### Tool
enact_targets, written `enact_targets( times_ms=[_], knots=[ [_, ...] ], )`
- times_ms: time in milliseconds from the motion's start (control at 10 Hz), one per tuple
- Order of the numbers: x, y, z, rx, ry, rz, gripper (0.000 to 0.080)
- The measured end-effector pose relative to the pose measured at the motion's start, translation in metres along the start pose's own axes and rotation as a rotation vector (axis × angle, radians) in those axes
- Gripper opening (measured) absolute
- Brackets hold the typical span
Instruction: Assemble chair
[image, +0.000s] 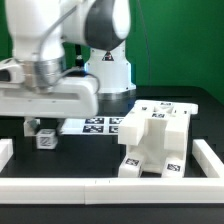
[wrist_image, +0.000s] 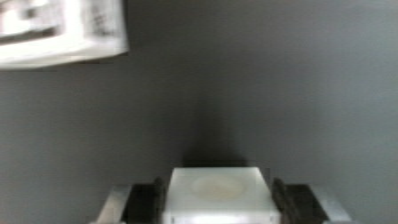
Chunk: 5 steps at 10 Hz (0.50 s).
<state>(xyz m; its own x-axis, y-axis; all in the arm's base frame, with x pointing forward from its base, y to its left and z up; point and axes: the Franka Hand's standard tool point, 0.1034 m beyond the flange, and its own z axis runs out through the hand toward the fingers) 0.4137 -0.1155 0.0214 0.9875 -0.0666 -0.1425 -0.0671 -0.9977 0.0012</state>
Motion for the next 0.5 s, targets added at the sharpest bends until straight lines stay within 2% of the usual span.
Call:
enact_targets(
  times_ms=[100, 200, 400, 500],
  knots=[
    [-0.008, -0.008, 0.0, -0.001, 0.004, -0.015, 0.0279],
    [-0.014, -0.008, 0.003, -0.008, 0.007, -0.032, 0.0279],
    [-0.02, 0.001, 0.009, -0.012, -0.003, -0.031, 0.0281],
    [-0.02, 0.001, 0.009, -0.012, -0.003, -0.032, 0.0381]
  ],
)
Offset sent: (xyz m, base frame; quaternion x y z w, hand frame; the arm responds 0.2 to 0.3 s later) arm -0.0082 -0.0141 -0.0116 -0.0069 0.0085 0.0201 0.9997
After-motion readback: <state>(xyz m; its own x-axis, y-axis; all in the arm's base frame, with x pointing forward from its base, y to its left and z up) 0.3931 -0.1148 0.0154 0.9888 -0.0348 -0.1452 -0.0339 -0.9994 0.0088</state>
